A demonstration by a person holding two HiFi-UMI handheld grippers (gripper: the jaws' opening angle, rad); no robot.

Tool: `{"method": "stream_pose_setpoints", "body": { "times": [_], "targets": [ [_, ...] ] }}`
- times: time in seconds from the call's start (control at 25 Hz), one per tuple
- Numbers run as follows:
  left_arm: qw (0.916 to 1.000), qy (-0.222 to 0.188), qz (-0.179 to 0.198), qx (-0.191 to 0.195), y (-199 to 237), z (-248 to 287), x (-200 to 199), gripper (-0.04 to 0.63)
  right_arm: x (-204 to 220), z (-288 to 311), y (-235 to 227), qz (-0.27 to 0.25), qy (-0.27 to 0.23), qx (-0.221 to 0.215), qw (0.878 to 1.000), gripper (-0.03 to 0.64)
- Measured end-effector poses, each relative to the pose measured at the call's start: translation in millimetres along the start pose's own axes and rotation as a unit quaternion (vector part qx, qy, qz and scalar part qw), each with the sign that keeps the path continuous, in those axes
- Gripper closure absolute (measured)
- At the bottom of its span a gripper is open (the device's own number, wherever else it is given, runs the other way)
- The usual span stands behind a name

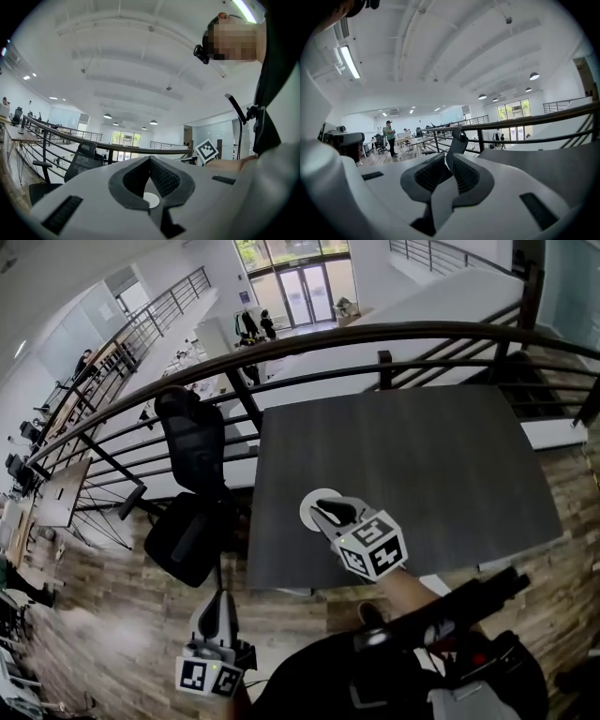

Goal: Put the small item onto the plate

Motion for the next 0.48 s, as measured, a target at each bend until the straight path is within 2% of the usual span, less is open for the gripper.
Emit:
{"method": "stream_pose_setpoints", "body": {
  "times": [0.2, 0.48],
  "targets": [
    [0.9997, 0.006, -0.004, 0.025, -3.4, 2.4, 0.9, 0.591, -10.5, -21.5, 8.3, 0.009, -0.026, 0.019, 0.999, 0.614],
    [0.9984, 0.005, 0.003, 0.056, 3.4, 8.5, 9.8, 0.591, -0.5, -37.5, 18.4, 0.009, -0.038, 0.04, 0.998, 0.614]
  ]
}}
Point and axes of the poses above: the fingertips, and each gripper's own axes: z forward along the fingers, y to its left, x out of its underside, the point moved 9 cm from there along -z, backward along the fingers, and after that the axes turned 2 degrees about -x, right-handed, at the moved point
